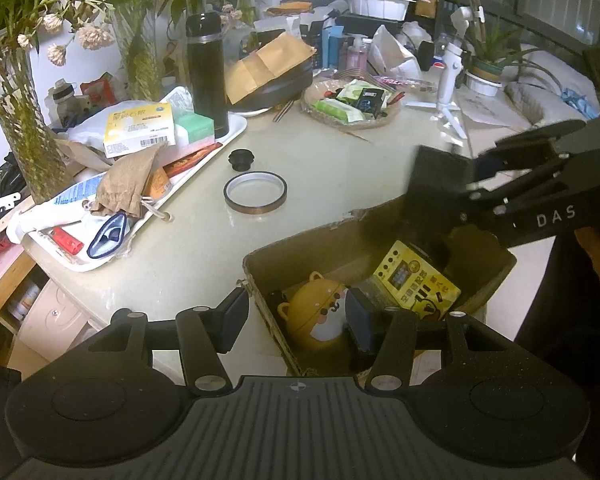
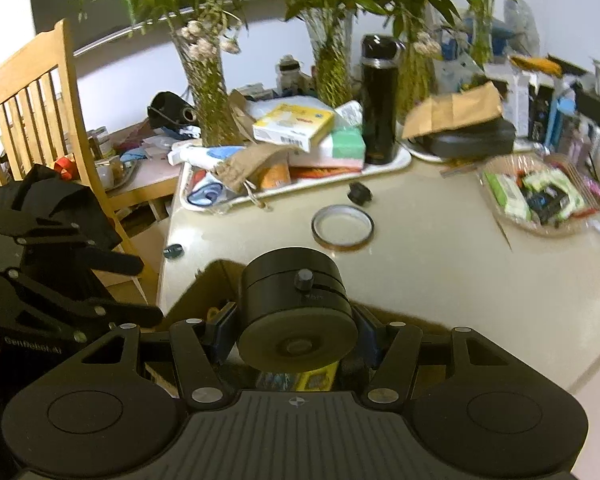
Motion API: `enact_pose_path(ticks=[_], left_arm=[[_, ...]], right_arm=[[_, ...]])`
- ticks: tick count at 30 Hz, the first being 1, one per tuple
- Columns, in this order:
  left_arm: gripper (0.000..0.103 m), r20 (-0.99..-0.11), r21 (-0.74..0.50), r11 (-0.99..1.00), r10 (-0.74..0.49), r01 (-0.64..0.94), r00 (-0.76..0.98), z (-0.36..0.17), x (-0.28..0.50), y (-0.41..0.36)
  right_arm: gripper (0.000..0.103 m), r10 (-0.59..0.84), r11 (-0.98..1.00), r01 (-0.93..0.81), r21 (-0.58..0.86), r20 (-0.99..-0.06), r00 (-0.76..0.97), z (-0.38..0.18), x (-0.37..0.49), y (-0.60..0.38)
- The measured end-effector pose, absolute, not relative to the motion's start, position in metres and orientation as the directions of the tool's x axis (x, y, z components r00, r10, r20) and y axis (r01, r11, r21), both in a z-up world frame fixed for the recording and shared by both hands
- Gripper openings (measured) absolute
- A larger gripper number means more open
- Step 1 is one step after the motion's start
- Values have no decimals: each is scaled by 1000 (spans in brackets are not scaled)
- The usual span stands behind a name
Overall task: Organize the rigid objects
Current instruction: 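Lower the black cylinder into the box with the left gripper while the right lowers the drum in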
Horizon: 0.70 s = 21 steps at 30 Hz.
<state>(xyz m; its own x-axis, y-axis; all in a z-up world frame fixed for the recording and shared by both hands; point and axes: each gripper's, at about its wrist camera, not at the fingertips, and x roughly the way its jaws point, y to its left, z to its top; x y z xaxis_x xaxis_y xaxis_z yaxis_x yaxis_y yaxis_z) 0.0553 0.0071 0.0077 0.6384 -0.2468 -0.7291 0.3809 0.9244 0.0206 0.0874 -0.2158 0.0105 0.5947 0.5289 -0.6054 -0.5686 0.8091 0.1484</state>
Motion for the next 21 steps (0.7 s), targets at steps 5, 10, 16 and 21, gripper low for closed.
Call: enact_pose_path(ticks=[5,10,16,21], left_arm=[[53,-732,23,926,-241,376,637,8,56,7],[53,-733,21,928,-239,373,637,7,56,7],[53,-736,20,927,-240,374,634,6,57,7],[53,-739,19,928,-238,372,631,6,58,6]], right_arm=[[80,541,798,-589,129,-582,606,17,88,-213],[94,497,815,-569,114,-643,583,6,90,-217],[103,412,856,-512,72,-693,591,-9,85,-233],[103,405,881,-457,125,-698,590,-9,86,-249]])
